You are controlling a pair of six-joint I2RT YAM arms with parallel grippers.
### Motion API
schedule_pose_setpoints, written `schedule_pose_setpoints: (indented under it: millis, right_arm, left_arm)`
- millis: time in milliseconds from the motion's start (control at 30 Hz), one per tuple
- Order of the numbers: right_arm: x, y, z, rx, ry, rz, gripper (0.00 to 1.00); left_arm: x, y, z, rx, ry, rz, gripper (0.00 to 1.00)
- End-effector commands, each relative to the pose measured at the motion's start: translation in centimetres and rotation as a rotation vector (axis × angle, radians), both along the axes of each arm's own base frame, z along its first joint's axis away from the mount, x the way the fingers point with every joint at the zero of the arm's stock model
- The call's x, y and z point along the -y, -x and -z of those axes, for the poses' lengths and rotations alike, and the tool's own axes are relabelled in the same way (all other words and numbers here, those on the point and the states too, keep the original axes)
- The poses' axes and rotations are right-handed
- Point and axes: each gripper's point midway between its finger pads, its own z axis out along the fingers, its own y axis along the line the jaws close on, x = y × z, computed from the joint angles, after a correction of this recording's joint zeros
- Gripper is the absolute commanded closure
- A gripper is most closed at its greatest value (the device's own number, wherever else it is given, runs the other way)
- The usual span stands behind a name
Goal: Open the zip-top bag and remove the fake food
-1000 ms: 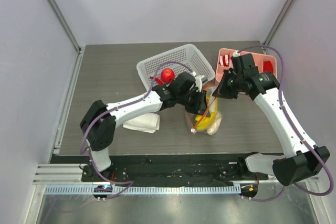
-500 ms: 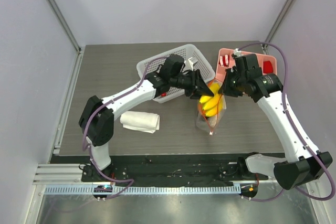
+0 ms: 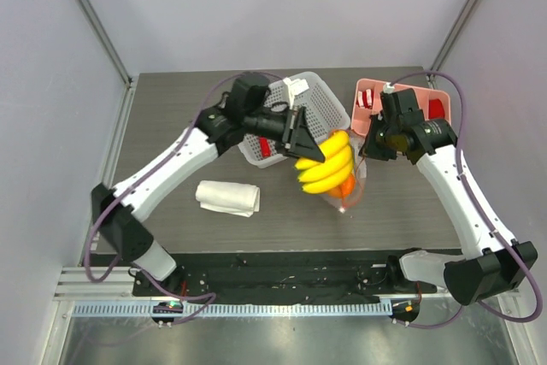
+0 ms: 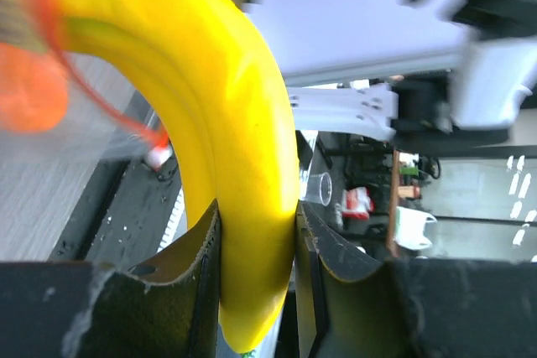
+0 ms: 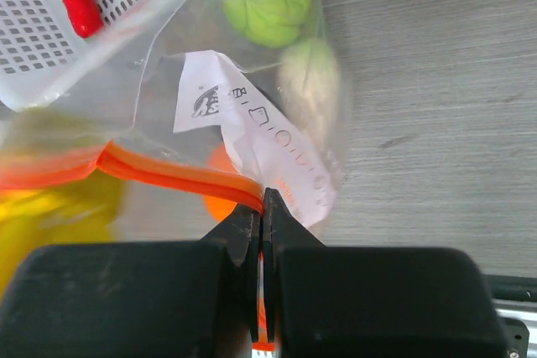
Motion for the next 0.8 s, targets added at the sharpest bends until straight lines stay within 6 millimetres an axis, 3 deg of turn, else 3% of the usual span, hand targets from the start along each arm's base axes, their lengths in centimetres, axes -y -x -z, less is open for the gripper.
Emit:
schedule_pose_setpoints:
  millis: [0, 67, 100, 167, 300, 400, 467, 533, 600, 700, 767]
  right_arm:
    - [0.8, -0.3, -1.2, 0.012, 0.023, 0.041, 0.99]
    - [1.0, -0.2, -0.8, -0.012, 0.030, 0.063, 0.99]
    - [1.0, -0.2, -0.9, -0.014, 0.029, 0.069, 0.99]
    - [1.0, -0.1, -1.1, -0.023, 0.018, 0.088, 0.99]
    - [0.5, -0.1, -1.9, -0.007, -0.017, 0.090, 0.99]
    - [0.7, -0.1, -3.1, 0.014, -0.023, 0.105, 0.99]
    - [1.1, 0.0, -4.3, 0.029, -0.014, 0.129, 0.99]
    - [1.8, 0.8, -4.9, 0.016, 0.004, 0.162, 0.99]
    - [2.5, 1.5, -5.9, 0.018, 0.018, 0.190, 0.99]
    - [3.0, 2.4, -6.9, 0.023, 0.031, 0.195, 0.99]
    - [3.1, 2.6, -7.1, 0.025, 0.033, 0.190, 0.99]
  left_arm:
    - [-4.6, -0.2, -5.3, 0.182, 0.140, -0.048, 1.00]
    - [-5.8, -0.7, -6.5, 0.180, 0.177, -0.106, 1.00]
    - [-6.6, -2.1, -7.2, 0.212, 0.212, -0.146, 1.00]
    - [-7.1, -3.0, -7.2, 0.167, 0.227, -0.183, 1.00]
    - [-6.7, -3.4, -10.2, 0.173, 0.363, -0.134, 1.00]
    - [-6.8, -5.4, -10.1, 0.168, 0.361, -0.208, 1.00]
    - [-7.4, -8.0, -9.2, 0.127, 0.309, -0.300, 1.00]
    - [-7.6, -11.4, -6.2, 0.040, 0.223, -0.414, 1.00]
    - [-8.2, -14.2, -4.8, 0.000, 0.191, -0.509, 1.00]
    - [-7.8, -18.1, -0.7, -0.041, 0.124, -0.579, 1.00]
    - [-7.2, -20.7, 4.0, -0.091, 0.025, -0.606, 1.00]
